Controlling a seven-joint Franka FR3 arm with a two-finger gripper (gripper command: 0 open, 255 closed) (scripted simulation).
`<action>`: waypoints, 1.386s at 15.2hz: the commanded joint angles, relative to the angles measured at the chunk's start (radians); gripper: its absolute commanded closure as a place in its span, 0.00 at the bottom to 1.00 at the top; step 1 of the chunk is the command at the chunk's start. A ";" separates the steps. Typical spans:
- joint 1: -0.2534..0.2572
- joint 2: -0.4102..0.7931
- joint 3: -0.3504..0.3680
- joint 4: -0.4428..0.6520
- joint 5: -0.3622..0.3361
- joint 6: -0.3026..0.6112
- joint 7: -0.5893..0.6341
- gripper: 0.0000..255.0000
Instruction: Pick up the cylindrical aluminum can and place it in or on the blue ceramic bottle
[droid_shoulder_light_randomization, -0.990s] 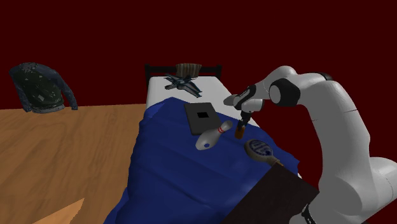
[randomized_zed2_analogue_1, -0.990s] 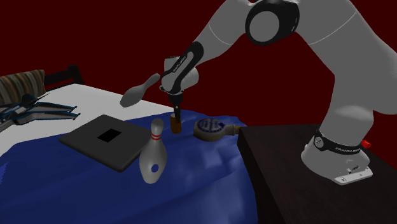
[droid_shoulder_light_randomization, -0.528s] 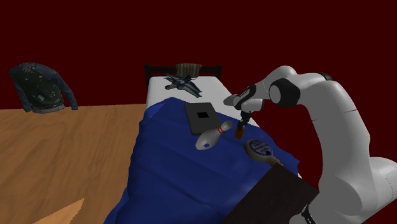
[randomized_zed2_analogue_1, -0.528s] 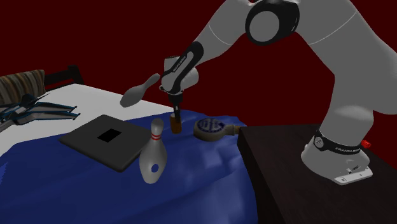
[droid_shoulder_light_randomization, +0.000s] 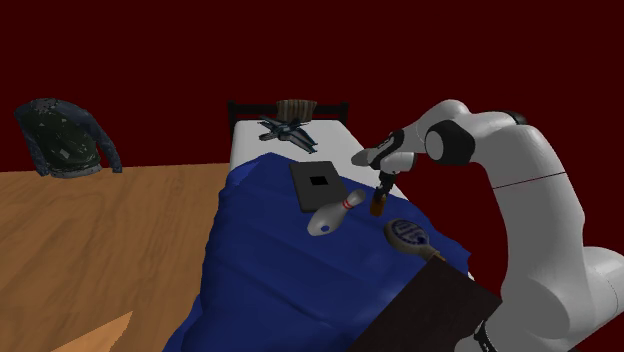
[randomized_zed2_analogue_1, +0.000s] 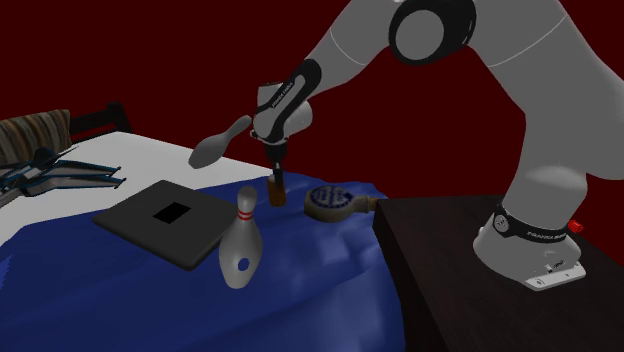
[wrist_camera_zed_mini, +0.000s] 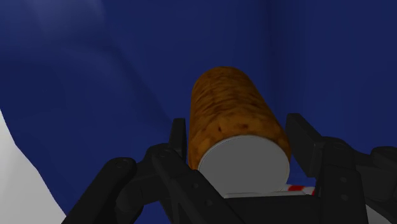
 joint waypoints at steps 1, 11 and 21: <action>0.004 -0.021 -0.005 -0.008 -0.005 -0.014 0.002 1.00; 0.021 -0.117 -0.030 -0.025 -0.030 -0.092 0.017 1.00; 0.035 -0.200 -0.051 -0.018 -0.057 -0.180 0.033 1.00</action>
